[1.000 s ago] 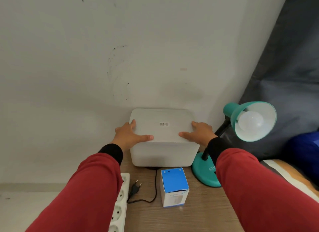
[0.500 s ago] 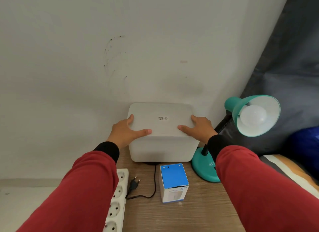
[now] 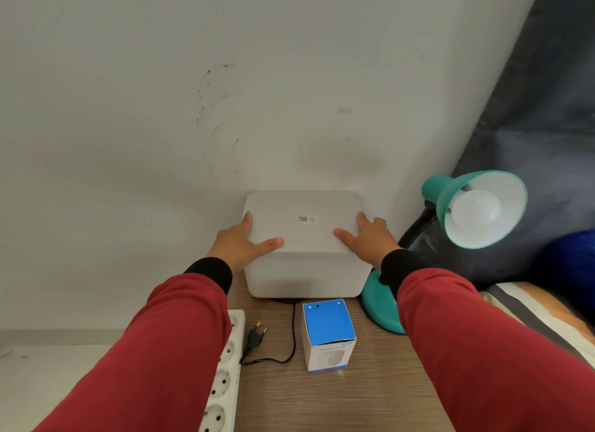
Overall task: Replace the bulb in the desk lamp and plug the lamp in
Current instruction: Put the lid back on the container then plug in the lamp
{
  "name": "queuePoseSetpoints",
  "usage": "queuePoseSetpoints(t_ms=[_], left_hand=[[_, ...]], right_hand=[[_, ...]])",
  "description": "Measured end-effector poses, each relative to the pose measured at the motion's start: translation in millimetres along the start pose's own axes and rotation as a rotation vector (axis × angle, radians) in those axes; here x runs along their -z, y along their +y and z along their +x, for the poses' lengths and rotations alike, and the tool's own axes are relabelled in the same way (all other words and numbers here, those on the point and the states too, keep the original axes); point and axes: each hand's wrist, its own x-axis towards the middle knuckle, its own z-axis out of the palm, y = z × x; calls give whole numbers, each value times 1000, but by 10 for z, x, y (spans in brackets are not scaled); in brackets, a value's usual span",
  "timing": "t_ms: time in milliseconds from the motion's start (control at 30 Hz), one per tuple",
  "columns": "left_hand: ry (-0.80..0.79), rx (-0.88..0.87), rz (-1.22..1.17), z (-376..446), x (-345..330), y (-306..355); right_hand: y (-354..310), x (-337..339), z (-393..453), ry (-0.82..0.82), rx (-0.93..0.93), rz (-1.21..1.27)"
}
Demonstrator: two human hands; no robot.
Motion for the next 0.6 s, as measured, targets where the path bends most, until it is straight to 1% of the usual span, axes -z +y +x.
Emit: queuePoseSetpoints(t_ms=[133,233,333,467,600], left_hand=[[-61,46,34,-1,27,40],[-49,81,64,-80,54,55],[-16,72,223,-223,143,92],[-79,110,447,-472,342,153],[-101,149,557,-766,538,202]], right_hand=[[-69,89,-51,-33,-35,-90],[-159,184,-180,25,-27,-173],[-243,333,-345,27,-9,-300],[-334,477,-593,-42,14,-514],[-459,558,-863,-106,49,-520]])
